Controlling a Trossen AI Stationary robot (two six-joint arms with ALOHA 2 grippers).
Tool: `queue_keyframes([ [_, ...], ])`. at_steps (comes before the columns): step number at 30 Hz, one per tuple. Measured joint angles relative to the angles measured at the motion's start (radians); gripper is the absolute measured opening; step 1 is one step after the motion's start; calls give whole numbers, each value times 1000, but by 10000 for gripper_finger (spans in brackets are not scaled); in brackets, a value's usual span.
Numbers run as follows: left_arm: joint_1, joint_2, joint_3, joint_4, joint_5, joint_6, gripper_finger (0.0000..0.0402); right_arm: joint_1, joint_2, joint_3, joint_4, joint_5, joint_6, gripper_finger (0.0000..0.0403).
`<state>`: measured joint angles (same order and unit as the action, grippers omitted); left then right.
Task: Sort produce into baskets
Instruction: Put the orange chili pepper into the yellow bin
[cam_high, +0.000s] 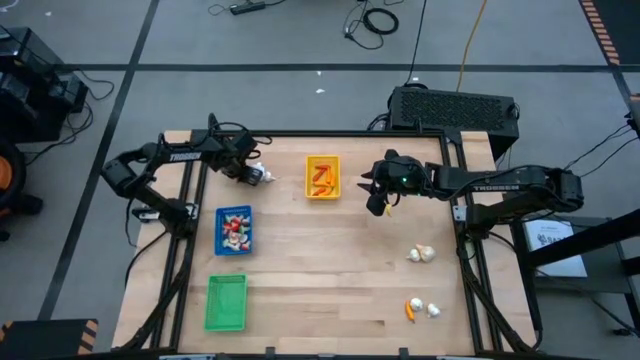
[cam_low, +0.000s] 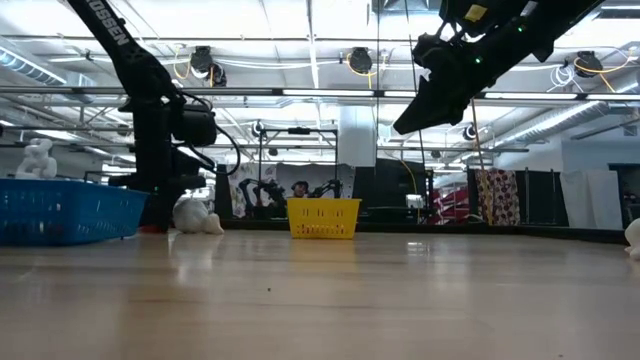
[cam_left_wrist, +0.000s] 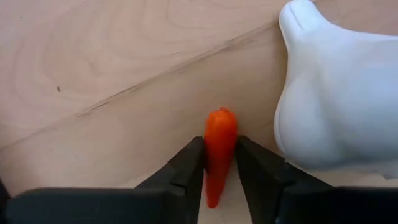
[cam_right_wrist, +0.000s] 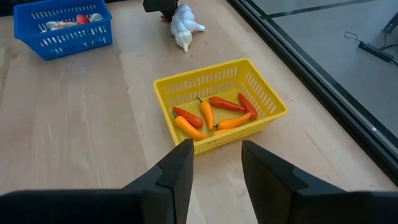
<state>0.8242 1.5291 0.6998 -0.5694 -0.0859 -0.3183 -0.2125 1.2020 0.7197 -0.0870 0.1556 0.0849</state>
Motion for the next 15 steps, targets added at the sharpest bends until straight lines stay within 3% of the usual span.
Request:
queue_keyframes([
  [7, 0, -32, -4, -9, 2, 37, 47, 0, 0, 0, -2, -4, 0, 127],
  [15, -3, -178, -7, -81, -9, 11, 42, 0, 0, 0, -6, -4, 0, 127],
])
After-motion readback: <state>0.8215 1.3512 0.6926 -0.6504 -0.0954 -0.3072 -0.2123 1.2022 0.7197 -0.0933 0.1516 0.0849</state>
